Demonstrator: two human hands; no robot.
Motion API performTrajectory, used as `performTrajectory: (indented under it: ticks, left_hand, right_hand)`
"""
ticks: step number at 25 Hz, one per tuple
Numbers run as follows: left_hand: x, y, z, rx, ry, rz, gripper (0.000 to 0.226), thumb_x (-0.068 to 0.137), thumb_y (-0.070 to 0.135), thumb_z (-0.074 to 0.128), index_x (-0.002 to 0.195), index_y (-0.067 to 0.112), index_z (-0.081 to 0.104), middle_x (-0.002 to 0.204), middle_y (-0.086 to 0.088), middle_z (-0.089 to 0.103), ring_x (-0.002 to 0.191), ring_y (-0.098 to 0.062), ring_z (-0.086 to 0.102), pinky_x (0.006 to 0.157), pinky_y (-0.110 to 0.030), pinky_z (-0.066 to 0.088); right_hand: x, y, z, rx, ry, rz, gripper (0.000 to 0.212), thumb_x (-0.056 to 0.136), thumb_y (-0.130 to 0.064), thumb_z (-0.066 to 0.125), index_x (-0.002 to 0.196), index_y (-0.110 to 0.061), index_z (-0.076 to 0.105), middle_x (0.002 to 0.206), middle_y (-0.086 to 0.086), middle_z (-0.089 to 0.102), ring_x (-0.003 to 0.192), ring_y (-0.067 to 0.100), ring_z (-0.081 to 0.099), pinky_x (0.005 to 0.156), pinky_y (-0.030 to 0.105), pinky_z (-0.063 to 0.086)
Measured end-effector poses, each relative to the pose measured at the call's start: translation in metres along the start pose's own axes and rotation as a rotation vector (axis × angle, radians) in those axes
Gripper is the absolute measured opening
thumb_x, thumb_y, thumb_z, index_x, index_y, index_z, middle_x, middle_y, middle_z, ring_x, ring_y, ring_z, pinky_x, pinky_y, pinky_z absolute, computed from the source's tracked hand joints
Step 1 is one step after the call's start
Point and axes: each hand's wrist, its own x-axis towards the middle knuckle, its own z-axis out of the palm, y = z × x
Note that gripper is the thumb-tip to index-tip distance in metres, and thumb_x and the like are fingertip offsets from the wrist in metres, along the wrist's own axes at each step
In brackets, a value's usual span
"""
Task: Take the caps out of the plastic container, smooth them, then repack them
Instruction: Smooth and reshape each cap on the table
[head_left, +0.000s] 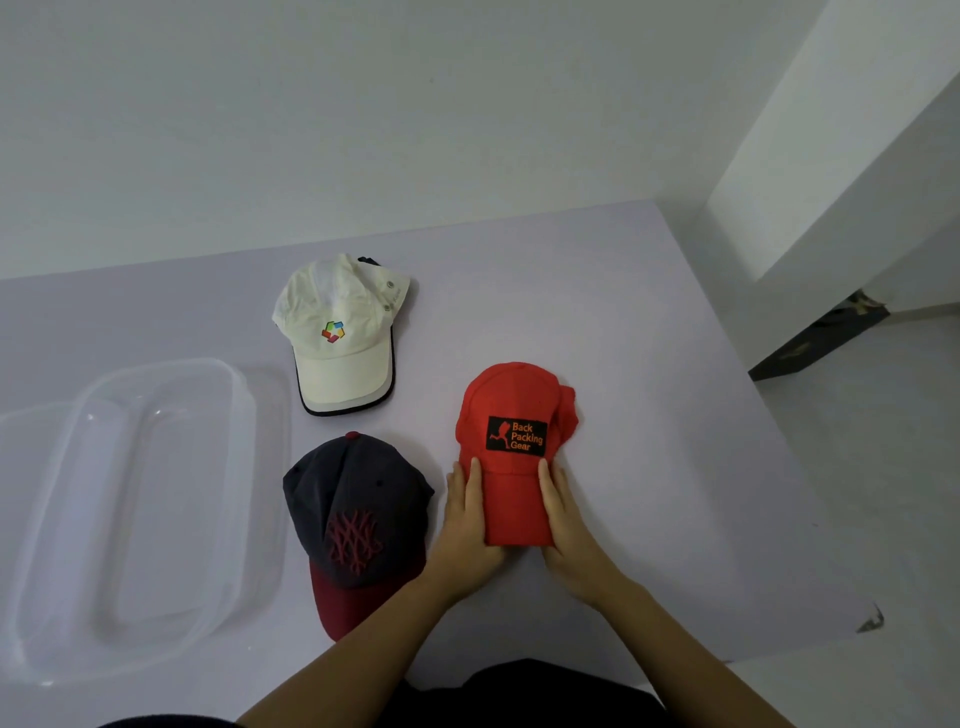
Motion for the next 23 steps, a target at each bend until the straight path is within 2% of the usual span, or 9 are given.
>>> performTrajectory:
  ticks: [3,8,11,13,15,17,19,21,23]
  left_hand:
    - [-0.003,-0.002,0.007,0.066,-0.040,0.011,0.104,0.082,0.031,0.059,0.133,0.021,-0.031,0.153,-0.016,-0.027,0.143,-0.027,-0.023,0.118,-0.040,0.001]
    - [-0.003,-0.011,0.003,0.097,-0.079,0.031,0.105,0.080,0.010,0.058,0.134,0.024,-0.030,0.153,-0.012,-0.029,0.134,-0.016,-0.030,0.115,-0.033,0.001]
    - [-0.008,-0.004,0.003,0.078,-0.051,0.020,0.100,0.078,0.001,0.051,0.139,0.017,-0.026,0.152,-0.008,-0.030,0.133,-0.013,-0.029,0.120,-0.037,0.006]
    - [-0.017,0.011,-0.001,0.032,0.030,0.070,0.094,0.076,-0.007,0.045,0.145,0.010,-0.017,0.151,-0.004,-0.026,0.137,-0.012,-0.023,0.116,-0.014,0.006]
    - [-0.025,0.027,-0.014,-0.065,0.097,0.124,0.092,0.075,-0.012,0.041,0.148,0.010,-0.010,0.157,-0.004,-0.015,0.144,-0.014,-0.011,0.100,0.007,0.002]
    - [-0.029,0.036,-0.039,-0.137,0.169,0.136,0.090,0.076,-0.012,0.039,0.149,0.015,-0.006,0.159,-0.002,-0.003,0.147,-0.015,0.004,0.103,0.002,0.005]
    - [-0.026,0.036,-0.070,-0.164,0.271,0.119,0.088,0.079,-0.009,0.041,0.150,0.020,-0.003,0.159,-0.006,0.009,0.143,-0.023,0.024,0.111,-0.016,0.021]
    - [-0.020,0.030,-0.103,-0.170,0.366,0.098,0.086,0.081,-0.005,0.044,0.150,0.022,0.000,0.152,-0.019,0.028,0.128,-0.037,0.042,0.106,-0.034,0.039]
    - [-0.013,0.021,-0.137,-0.172,0.455,0.092,0.082,0.084,-0.002,0.045,0.151,0.022,0.003,0.154,-0.013,0.029,0.117,-0.034,0.052,0.093,-0.022,0.046]
  right_hand:
    - [0.000,0.010,-0.003,-0.195,-0.031,-0.041,0.086,0.088,-0.021,0.037,0.134,-0.049,-0.029,0.151,0.002,-0.025,0.143,0.019,-0.020,0.115,0.025,-0.007]
    - [-0.002,0.020,-0.016,-0.307,-0.100,-0.017,0.095,0.071,-0.004,0.037,0.142,-0.028,-0.021,0.154,0.006,-0.024,0.144,0.017,-0.019,0.118,0.031,0.000]
    - [-0.010,0.013,-0.020,-0.205,-0.106,-0.002,0.098,0.064,0.000,0.034,0.142,-0.031,-0.016,0.153,-0.003,-0.026,0.143,0.009,-0.021,0.119,0.030,0.002]
    - [-0.013,-0.001,-0.022,-0.062,-0.027,0.012,0.100,0.061,0.004,0.034,0.141,-0.036,-0.012,0.152,-0.014,-0.025,0.142,0.004,-0.020,0.118,0.023,0.003]
    - [-0.009,-0.025,-0.024,0.033,0.101,-0.020,0.101,0.062,0.007,0.035,0.142,-0.037,-0.009,0.154,-0.015,-0.018,0.143,0.004,-0.014,0.115,0.015,0.001]
    - [0.003,-0.051,-0.026,0.075,0.251,-0.076,0.097,0.065,0.009,0.035,0.144,-0.034,-0.003,0.157,-0.007,-0.008,0.145,0.004,-0.007,0.114,0.011,0.003]
    - [0.022,-0.077,-0.027,0.082,0.374,-0.115,0.089,0.072,0.011,0.036,0.145,-0.028,0.003,0.156,-0.005,0.002,0.143,-0.002,-0.001,0.113,0.009,0.005]
    - [0.045,-0.103,-0.024,0.065,0.414,-0.155,0.078,0.080,0.009,0.039,0.145,-0.021,0.009,0.154,-0.006,0.010,0.142,-0.002,0.006,0.112,0.008,0.008]
    - [0.069,-0.128,-0.017,0.050,0.380,-0.199,0.068,0.085,0.005,0.043,0.145,-0.016,0.020,0.153,-0.001,0.019,0.142,0.005,0.015,0.112,0.009,0.012]
